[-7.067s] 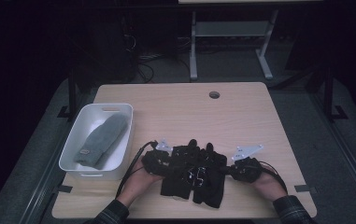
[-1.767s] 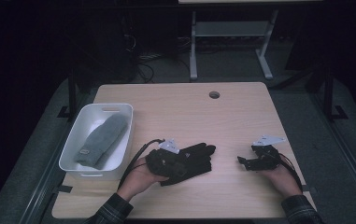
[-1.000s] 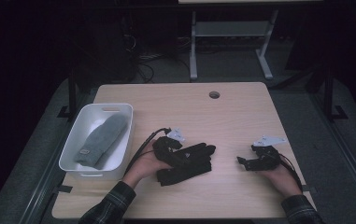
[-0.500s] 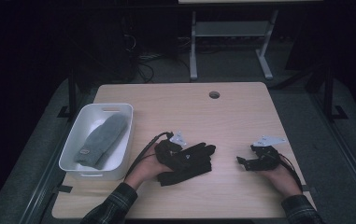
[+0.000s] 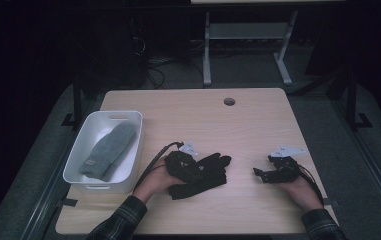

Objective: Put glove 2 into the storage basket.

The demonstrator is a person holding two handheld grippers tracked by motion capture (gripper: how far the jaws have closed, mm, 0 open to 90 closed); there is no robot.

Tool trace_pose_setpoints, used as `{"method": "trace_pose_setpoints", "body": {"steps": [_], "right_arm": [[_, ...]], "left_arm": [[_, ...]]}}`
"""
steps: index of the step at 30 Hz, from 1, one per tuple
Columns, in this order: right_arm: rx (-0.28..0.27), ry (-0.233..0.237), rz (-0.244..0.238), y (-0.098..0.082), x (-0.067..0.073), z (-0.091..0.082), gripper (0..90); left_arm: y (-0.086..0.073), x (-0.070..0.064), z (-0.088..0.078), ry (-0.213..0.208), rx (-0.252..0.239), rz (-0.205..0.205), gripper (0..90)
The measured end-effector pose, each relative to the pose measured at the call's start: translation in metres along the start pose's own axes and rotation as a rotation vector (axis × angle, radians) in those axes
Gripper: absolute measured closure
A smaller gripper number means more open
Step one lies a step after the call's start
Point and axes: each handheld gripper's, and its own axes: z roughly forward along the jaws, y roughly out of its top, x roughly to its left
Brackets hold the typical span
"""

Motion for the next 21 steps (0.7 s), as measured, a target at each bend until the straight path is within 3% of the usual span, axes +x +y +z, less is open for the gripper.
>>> {"method": "trace_pose_setpoints", "body": {"steps": [5, 7, 10, 13, 21], "right_arm": [[0.002, 0.002, -0.001, 0.0, 0.0, 0.0, 20.3], [0.003, 0.0, -0.002, 0.0, 0.001, 0.0, 20.3], [0.001, 0.001, -0.003, 0.0, 0.001, 0.0, 20.3], [0.002, 0.003, -0.002, 0.0, 0.001, 0.0, 20.3], [-0.004, 0.003, -0.003, 0.0, 0.001, 0.0, 20.3]], "left_arm": [[-0.001, 0.001, -0.001, -0.078, -0.002, -0.011, 44.8], [-0.001, -0.001, -0.002, -0.101, -0.001, 0.007, 54.1], [0.001, -0.004, -0.002, -0.101, 0.005, 0.019, 62.5], [0.003, -0.006, -0.003, -0.093, 0.022, -0.001, 67.0], [0.011, -0.011, -0.014, -0.067, 0.042, -0.022, 69.7]]}}
